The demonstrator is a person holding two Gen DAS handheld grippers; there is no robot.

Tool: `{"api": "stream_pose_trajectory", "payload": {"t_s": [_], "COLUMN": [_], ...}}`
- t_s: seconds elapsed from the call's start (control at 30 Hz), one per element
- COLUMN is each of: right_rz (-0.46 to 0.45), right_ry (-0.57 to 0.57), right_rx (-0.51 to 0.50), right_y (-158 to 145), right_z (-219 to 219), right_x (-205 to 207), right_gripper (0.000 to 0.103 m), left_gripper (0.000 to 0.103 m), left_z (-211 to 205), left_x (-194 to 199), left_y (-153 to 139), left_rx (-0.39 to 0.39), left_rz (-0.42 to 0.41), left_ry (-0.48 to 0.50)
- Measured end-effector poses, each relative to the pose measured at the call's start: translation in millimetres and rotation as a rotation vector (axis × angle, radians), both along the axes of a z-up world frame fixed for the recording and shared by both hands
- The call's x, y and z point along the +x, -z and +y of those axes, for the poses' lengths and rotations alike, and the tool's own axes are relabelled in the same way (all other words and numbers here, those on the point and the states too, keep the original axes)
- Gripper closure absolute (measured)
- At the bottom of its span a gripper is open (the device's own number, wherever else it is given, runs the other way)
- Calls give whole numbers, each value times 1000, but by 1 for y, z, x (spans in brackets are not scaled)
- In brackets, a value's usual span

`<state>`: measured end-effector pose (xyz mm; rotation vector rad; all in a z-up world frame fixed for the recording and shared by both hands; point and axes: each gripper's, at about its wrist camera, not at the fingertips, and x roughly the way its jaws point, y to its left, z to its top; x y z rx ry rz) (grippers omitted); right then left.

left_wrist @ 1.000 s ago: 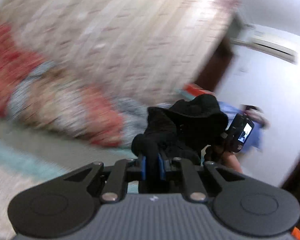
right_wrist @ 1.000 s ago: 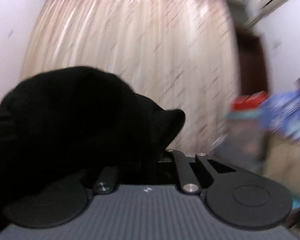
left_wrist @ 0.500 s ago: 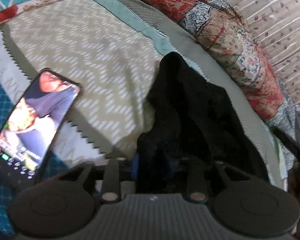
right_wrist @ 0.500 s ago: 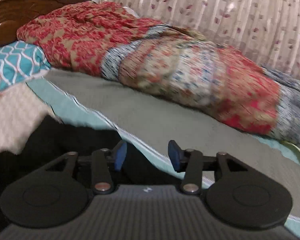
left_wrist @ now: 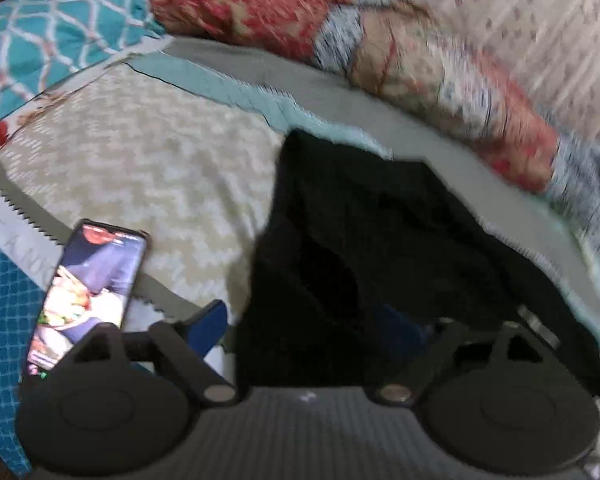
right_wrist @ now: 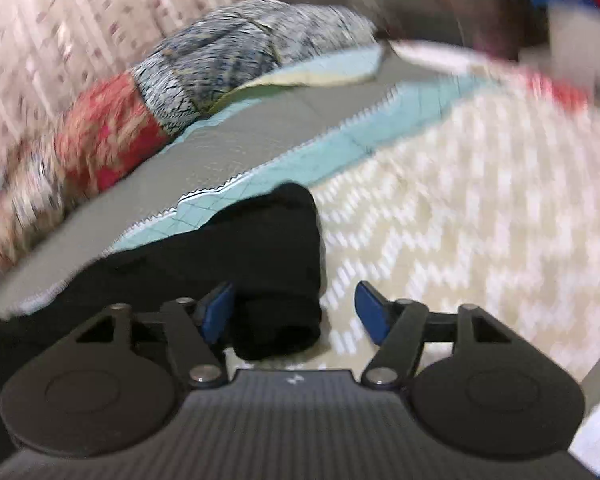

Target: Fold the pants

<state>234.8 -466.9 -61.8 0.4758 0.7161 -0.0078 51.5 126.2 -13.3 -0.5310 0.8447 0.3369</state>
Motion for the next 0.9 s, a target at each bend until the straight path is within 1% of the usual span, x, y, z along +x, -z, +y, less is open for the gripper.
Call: {"api": "stream_pose_trajectory", "payload": {"t_s": [0.03,0.07,0.1,0.13,0.17,0.2,0.23,0.27,0.3,0.33,0.37,0.4,0.43,0.47,0.5,0.53,0.57,0.6,0.63,0.73,0.77,0.83,0.9], "right_rz": [12,23,30,39,49,59,50,4,-53,-111,-179,-236,-283,-319,-331,-319,-308,-295,-267,-211,-176,-83,-16], "right_ry": [7,9,15,12,17,28,26,22,13,-2,-27,-50,-73,-95,-117,-139,-150,-162,-190,-216,-216,-185,-143], "right_rx": [50,99,132,142,106,60,43,29,0,-34,-57,-67,-74,-82,-91,-108,-131,-136,-120,-57,-30,66,178], "right_y": [7,11,20,23,22,26,22,7,-13,-36,-61,-82,-100,-116,-124,-129,-127,-120,-108,-59,-40,-4,30], "right_z": [3,5,10,14,18,27,33,40,48,58,70,80,91,102,110,117,119,116,107,58,40,12,-12], "right_x": [7,17,15,27,40,37,36,48,59,72,86,94,103,110,111,111,107,93,78,0,-25,-61,-95], "right_gripper": [27,27,27,32,60,79,86,88,88,88,88,87,85,74,45,31,26,26,27,28,28,27,26], "left_gripper": [10,13,21,55,86,89,90,91,91,92,92,92,92,92,91,91,91,91,90,89,89,89,89], "left_z": [-8,-14,-18,-21,-20,-16,-7,5,14,19,26,32,37,40,41,40,37,34,32,27,28,28,28], "left_x": [7,11,15,21,25,29,28,22,17,11,4,-2,-9,-13,-16,-18,-20,-20,-19,-15,-14,-12,-12], "left_y": [5,8,13,19,26,31,31,27,22,16,10,6,4,5,6,9,11,14,16,23,24,23,21], "left_rx": [24,42,64,87,97,86,45,-3,-15,-2,16,17,1,-19,-38,-48,-50,-49,-46,-53,-61,-74,-88], "left_rz": [13,17,27,56,100,128,120,87,70,57,46,39,34,36,42,51,60,65,70,85,87,81,69], "left_ry": [23,40,53,72,82,72,35,-5,-39,-82,-127,-159,-187,-194,-196,-198,-195,-188,-181,-173,-170,-170,-172]}}
